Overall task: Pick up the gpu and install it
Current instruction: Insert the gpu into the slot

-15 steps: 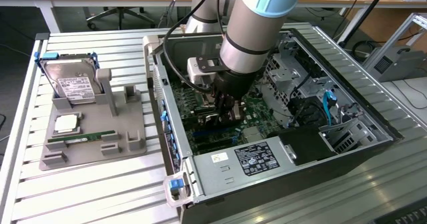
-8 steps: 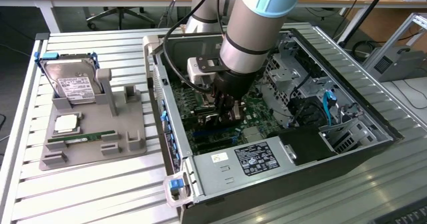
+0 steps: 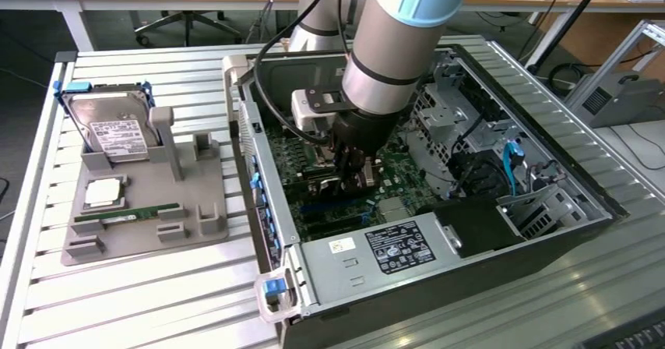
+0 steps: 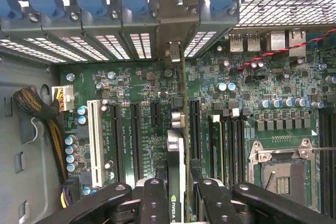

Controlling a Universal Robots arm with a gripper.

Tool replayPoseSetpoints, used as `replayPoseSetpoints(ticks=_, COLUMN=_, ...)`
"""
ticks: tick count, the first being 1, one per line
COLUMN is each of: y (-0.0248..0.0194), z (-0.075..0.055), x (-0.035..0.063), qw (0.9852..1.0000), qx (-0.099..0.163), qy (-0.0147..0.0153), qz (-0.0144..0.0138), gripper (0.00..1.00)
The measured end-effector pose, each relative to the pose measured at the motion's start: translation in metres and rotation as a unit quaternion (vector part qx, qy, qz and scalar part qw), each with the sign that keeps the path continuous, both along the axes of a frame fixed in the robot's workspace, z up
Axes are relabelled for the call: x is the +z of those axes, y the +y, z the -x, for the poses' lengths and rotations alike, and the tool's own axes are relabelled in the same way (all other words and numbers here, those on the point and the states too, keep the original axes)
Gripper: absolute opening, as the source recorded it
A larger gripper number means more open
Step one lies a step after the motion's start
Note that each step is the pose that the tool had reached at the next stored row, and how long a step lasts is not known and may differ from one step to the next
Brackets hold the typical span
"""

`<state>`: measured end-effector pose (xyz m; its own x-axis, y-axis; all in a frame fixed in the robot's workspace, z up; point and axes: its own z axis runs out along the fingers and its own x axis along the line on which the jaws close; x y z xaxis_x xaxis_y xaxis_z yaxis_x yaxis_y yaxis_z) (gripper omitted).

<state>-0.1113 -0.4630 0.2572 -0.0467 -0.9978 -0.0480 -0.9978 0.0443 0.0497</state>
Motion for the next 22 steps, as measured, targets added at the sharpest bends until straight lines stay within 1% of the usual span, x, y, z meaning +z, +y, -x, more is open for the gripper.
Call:
replayPoseSetpoints(ticks=4, y=0.0001, z=0.0000, x=-0.0004, qw=1.0000, qx=0.000, qy=-0.0003, qz=-0.0004, gripper=0.27)
replayPoseSetpoints(ticks=8, y=-0.0003, z=0.0000, x=0.0002, qw=1.0000, qx=0.000, qy=-0.0004, qz=-0.0014, gripper=0.27)
replayPoseSetpoints(ticks=15, y=-0.0007, z=0.0000, x=0.0011, qw=1.0000, qx=0.000, qy=-0.0004, qz=-0.0014, gripper=0.27)
replayPoseSetpoints(ticks=22, y=-0.0008, z=-0.0001, x=0.0049, qw=1.0000, qx=0.000, qy=-0.0004, qz=-0.0015, gripper=0.27)
